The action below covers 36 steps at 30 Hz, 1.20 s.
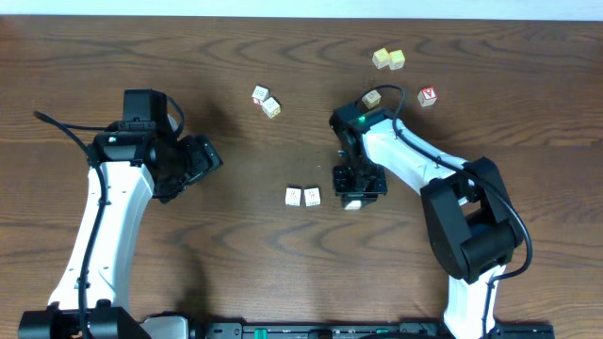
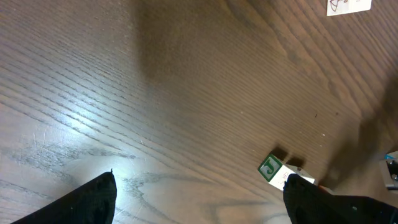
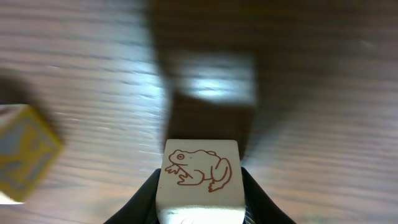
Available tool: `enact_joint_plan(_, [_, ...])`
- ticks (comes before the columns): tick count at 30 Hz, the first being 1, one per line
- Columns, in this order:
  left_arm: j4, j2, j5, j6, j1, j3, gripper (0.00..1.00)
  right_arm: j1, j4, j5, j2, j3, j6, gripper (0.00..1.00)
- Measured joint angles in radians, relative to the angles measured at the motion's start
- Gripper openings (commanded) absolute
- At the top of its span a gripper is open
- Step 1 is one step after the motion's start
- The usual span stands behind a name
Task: Lift 4 blocks
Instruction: 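Place the elephant block at the right end of the row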
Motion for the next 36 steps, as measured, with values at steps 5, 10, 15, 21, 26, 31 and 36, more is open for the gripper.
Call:
enact_joint_plan(5, [0.0, 0.0, 0.0, 0.0, 0.0, 0.0, 0.86, 0.017, 0.042, -0.026, -0.003, 0.0, 0.001, 0.24])
enact_joint_plan(10, [0.0, 0.0, 0.0, 0.0, 0.0, 0.0, 0.86, 0.024, 0.089, -0.066, -0.003, 0.0, 0.008, 0.21])
enact_joint_plan(15, [0.0, 0.0, 0.0, 0.0, 0.0, 0.0, 0.86, 0.032, 0.129, -0.088, -0.003, 0.0, 0.021, 0.22])
enact_joint_plan(21, [0.0, 0.0, 0.0, 0.0, 0.0, 0.0, 0.86, 0.055, 0.143, -0.088, -0.004, 0.002, 0.023, 0.28])
enact_joint_plan(26, [0.0, 0.0, 0.0, 0.0, 0.0, 0.0, 0.86, 0.064, 0.143, -0.079, -0.004, 0.003, 0.024, 0.3])
enact_joint_plan(31, [0.0, 0.0, 0.0, 0.0, 0.0, 0.0, 0.86, 0.064, 0.141, -0.074, -0.004, 0.003, 0.024, 0.31])
enact_joint_plan(36, [0.0, 0.0, 0.0, 0.0, 0.0, 0.0, 0.86, 0.064, 0.12, -0.066, -0.004, 0.003, 0.023, 0.32])
